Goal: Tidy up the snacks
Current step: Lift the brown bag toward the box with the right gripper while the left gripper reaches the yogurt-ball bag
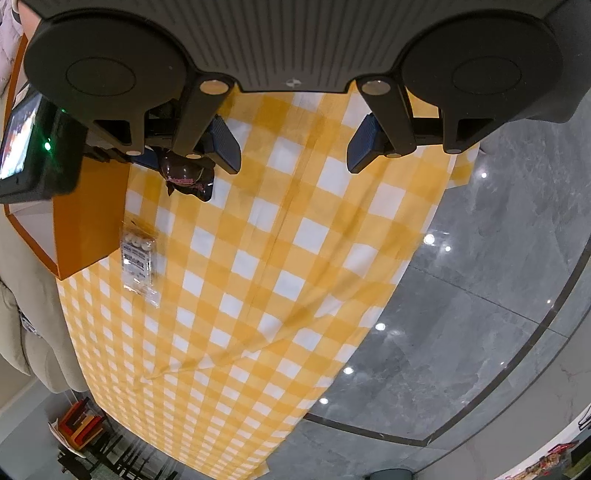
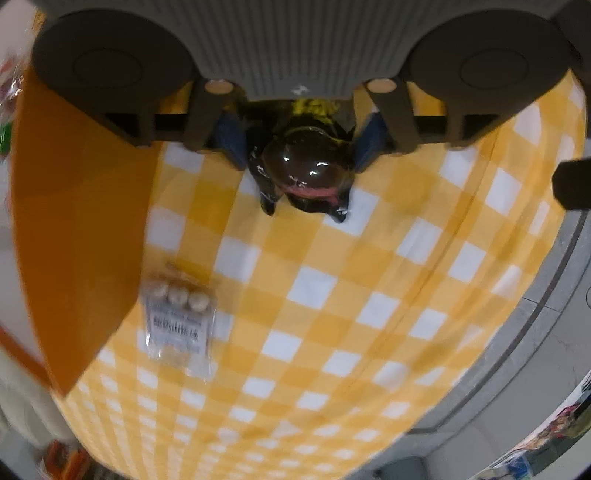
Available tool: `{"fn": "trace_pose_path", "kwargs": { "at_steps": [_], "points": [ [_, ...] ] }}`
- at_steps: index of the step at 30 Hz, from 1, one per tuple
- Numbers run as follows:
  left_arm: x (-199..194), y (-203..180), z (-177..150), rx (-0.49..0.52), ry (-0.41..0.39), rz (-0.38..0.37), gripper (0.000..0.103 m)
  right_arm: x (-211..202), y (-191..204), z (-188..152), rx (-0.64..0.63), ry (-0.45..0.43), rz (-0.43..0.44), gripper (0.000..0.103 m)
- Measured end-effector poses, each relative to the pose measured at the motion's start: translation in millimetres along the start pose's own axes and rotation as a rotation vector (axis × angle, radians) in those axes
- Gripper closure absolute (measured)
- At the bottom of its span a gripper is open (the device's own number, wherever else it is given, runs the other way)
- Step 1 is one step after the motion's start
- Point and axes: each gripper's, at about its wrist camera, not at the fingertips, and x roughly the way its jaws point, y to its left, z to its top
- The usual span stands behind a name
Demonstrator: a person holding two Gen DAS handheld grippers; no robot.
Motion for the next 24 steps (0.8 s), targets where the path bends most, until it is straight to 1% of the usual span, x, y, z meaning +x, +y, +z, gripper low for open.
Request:
{"fn": "trace_pose_path", "kwargs": {
  "at_steps": [4,7,10,13,14,15,16,17,18,19,21,22,24],
  "points": [
    [0.4,-2.2,-0.5,0.006,0.002,0.005,0.026,-0.6,-4.5,-2.0,0.0,-0.006,0.024,0.048],
    [0.5,-3.7,-0.8,0.015,-0.001,0.012,0.026,-10.6,-3.3,-4.3,-0.004,-0.039,0.059,0.048],
    [1.0,-4.5,-1.1,0.023,-0.002,0.019,0.026,-33.2,-0.9,-9.3,-0.023,-0.093,0.065,0.048],
    [1.0,-8.2,-2.4,0.06,-0.009,0.019,0.026,-61.3,-8.4,-17.7,-0.013,-0.151,0.103,0.048],
    [0.0,-9.5,-2.9,0.07,-0.013,-0.013,0.026,-71.0,-13.9,-20.9,0.003,-0.163,0.115,0.048],
    [-1.4,-9.4,-2.8,0.068,-0.01,-0.064,0.026,-80.2,-20.3,-23.9,0.021,-0.158,0.123,0.048],
    [-3.4,-9.4,-1.9,0.059,-0.001,-0.131,0.026,-87.9,-26.4,-26.7,0.032,-0.144,0.129,0.048],
    [-5.5,-10.6,-1.1,0.057,0.005,-0.177,0.026,-96.9,-34.0,-30.4,0.053,-0.15,0.138,0.048],
    [-8.6,-12.6,-0.1,0.061,0.003,-0.205,0.026,-109.0,-44.1,-35.6,0.083,-0.187,0.159,0.048],
    [-12.6,-16.3,1.1,0.07,-0.012,-0.219,0.025,-118.0,-53.8,-39.9,0.11,-0.215,0.18,0.048],
    [-17.4,-25.0,4.9,0.092,-0.041,-0.218,0.024,-131.7,-77.7,-48.8,0.194,-0.258,0.22,0.048],
    [-17.9,-31.3,8.1,0.099,-0.052,-0.208,0.024,-135.9,-88.7,-52.6,0.229,-0.274,0.232,0.048],
    [-16.2,-46.1,14.2,0.101,-0.07,-0.181,0.024,-140.5,-106.0,-57.7,0.259,-0.294,0.229,0.048]
  ]
}}
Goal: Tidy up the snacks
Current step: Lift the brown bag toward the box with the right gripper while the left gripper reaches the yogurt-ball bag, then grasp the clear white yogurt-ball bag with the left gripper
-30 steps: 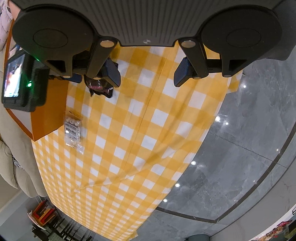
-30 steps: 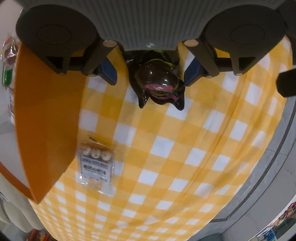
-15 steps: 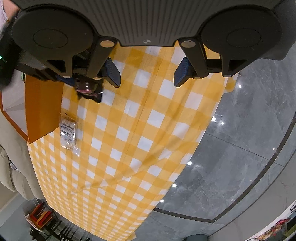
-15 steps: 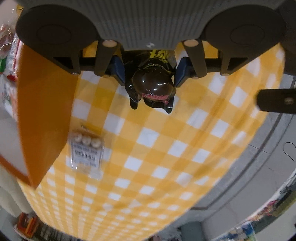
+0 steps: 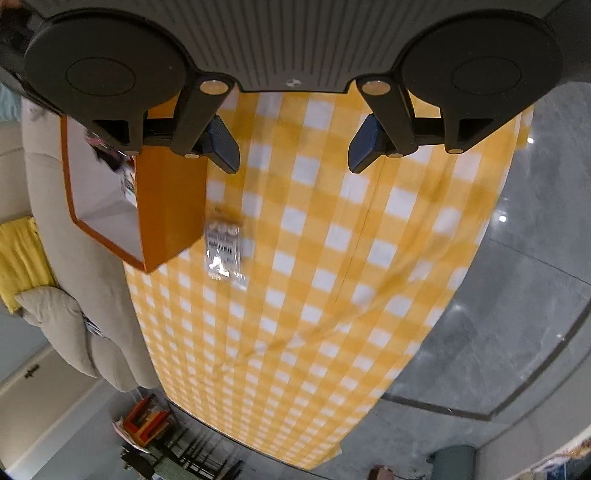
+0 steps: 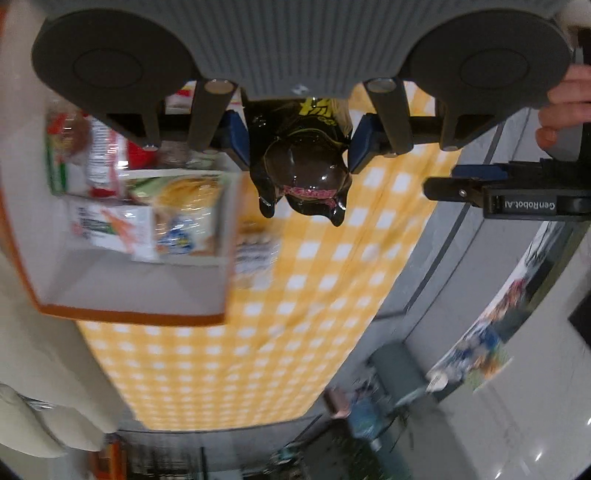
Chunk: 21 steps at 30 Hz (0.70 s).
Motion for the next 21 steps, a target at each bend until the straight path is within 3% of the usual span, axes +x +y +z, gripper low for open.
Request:
{"fn": "trace_pose_path", "kwargs": {
  "at_steps": [5,8,13,17,19,21],
  "points": [
    [28.4,-39.5,19.5,0.084,-0.064,-0.058,0.022,-14.0,-41.1,-0.4,0.087,-0.048,0.002,0.048],
    [59.0,-64.6,33.5,0.171,-0.093,-0.036,0.022,-17.5,-63.5,-0.3,0.142,-0.057,-0.001,0.048],
    [122.5,-87.6,52.9,0.238,-0.065,0.11,0.028,-21.7,-78.0,0.1,0.19,-0.072,0.029,0.048],
    [159.9,-93.2,60.0,0.269,-0.047,0.209,0.05,-20.2,-77.0,4.4,0.173,-0.055,0.026,0.048],
    [169.8,-89.5,62.8,0.258,-0.032,0.188,0.052,-23.2,-76.8,5.4,0.158,-0.058,0.03,0.048],
    [174.5,-84.5,65.1,0.227,0.009,0.105,0.052,-23.3,-77.0,7.6,0.159,-0.057,0.049,0.048]
  ]
}}
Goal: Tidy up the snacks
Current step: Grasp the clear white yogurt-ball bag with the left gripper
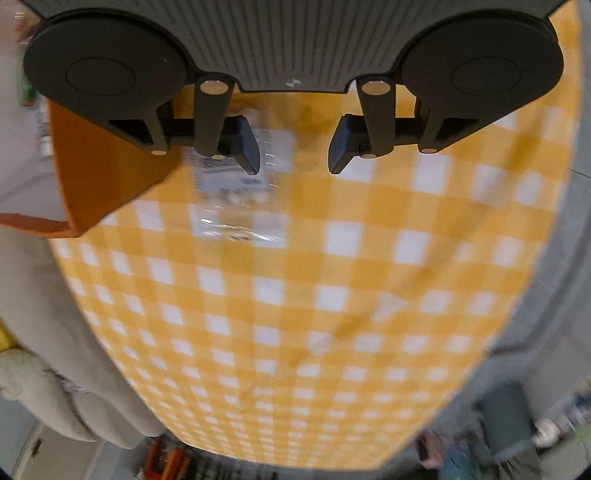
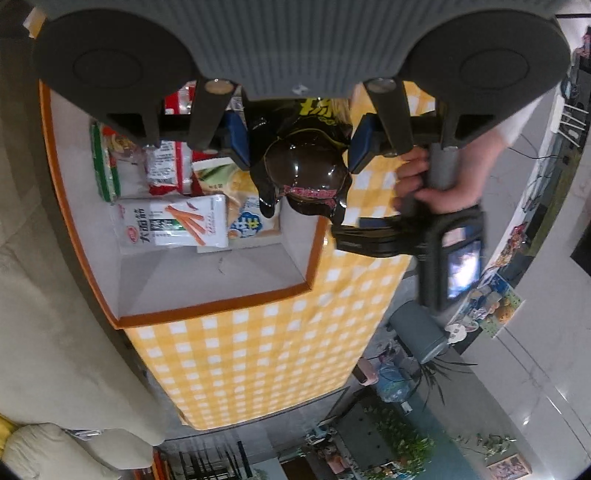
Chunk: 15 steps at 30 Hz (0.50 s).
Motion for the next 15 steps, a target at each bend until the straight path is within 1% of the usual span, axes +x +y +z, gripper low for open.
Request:
{"fn": "trace_pose_path", "kwargs": {
  "at_steps": [1,2,3,4,5,6,7,8,9,10,11,12,13,14,15],
  "points": [
    [1.9,2.4,-0.2,-0.025,0.014,-0.045,0.052,-0.1,-0.4,0.6,0.002,0.002,0.007,0.048],
    [3.3,5.5,-0.8,-0.052,0.015,-0.07,0.052,0.2,-1.1,1.2,0.002,0.003,0.011,0.048],
    [5.1,8.4,-1.7,-0.076,0.007,-0.074,0.053,0.5,-1.8,1.1,0.002,0.003,0.011,0.048],
    [7.8,9.4,-2.3,-0.079,0.002,-0.058,0.056,1.5,-3.0,1.2,0.006,0.006,0.009,0.048],
    [9.3,10.0,-2.9,-0.073,-0.006,-0.057,0.057,2.8,-4.4,0.9,0.012,0.011,0.007,0.048],
    [9.6,11.8,-3.7,-0.075,-0.017,-0.081,0.063,3.8,-5.4,0.6,0.017,0.016,0.005,0.048],
    [7.8,12.9,-2.5,-0.088,-0.007,-0.113,0.077,5.0,-6.3,-0.2,0.021,0.02,0.003,0.048],
    [6.7,15.0,-1.0,-0.104,0.001,-0.134,0.089,5.1,-6.2,-1.1,0.021,0.023,-0.002,0.048],
    [5.8,15.1,1.7,-0.117,0.004,-0.117,0.095,6.9,-6.4,-1.2,0.017,0.026,-0.012,0.048],
    [4.5,13.6,3.0,-0.114,-0.002,-0.081,0.101,8.2,-6.6,-1.7,0.014,0.028,-0.025,0.048],
    [2.6,13.2,3.2,-0.096,-0.006,-0.048,0.103,8.9,-7.1,-2.2,0.016,0.031,-0.03,0.048],
    [4.7,12.0,4.8,-0.071,0.001,0.005,0.103,9.3,-7.8,-2.9,0.022,0.033,-0.026,0.048],
    [8.8,11.0,3.4,-0.038,0.012,0.074,0.103,8.7,-8.0,-3.1,0.026,0.034,-0.02,0.048],
    [11.0,14.2,-0.1,-0.021,0.016,0.095,0.103,7.2,-7.4,-3.2,0.025,0.032,-0.016,0.048],
    [7.8,20.7,-4.3,-0.016,0.01,0.066,0.103,5.5,-6.4,-3.4,0.019,0.026,-0.013,0.048]
  ]
}}
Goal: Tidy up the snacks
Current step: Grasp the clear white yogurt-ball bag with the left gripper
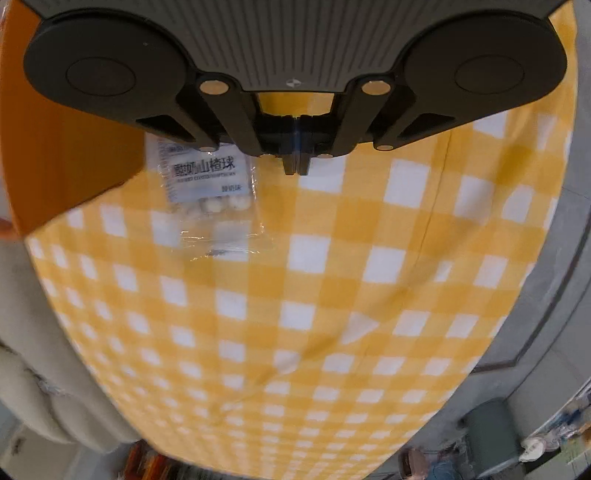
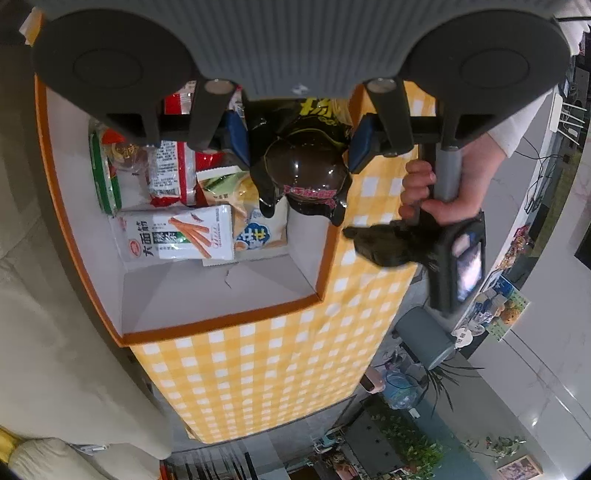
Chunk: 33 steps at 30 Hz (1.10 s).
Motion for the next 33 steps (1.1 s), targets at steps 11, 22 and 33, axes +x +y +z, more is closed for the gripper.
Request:
{"fn": "trace_pose_path", "kwargs": {
  "at_steps": [11,22,33],
  "points": [
    [-24.4,10.2,13.1,-0.06,-0.052,-0.193,0.042,-7.7,5.5,-0.3,-0.008,-0.015,0.024,0.048],
    [9.8,-43.4,18.3,0.019,0.011,-0.013,0.028,-6.3,1.6,-0.3,0.023,0.001,0.064,0.048],
    [12.2,-22.2,13.7,-0.065,-0.051,-0.057,0.041,-7.1,1.6,-0.5,0.025,0.0,0.061,0.048]
  ]
}}
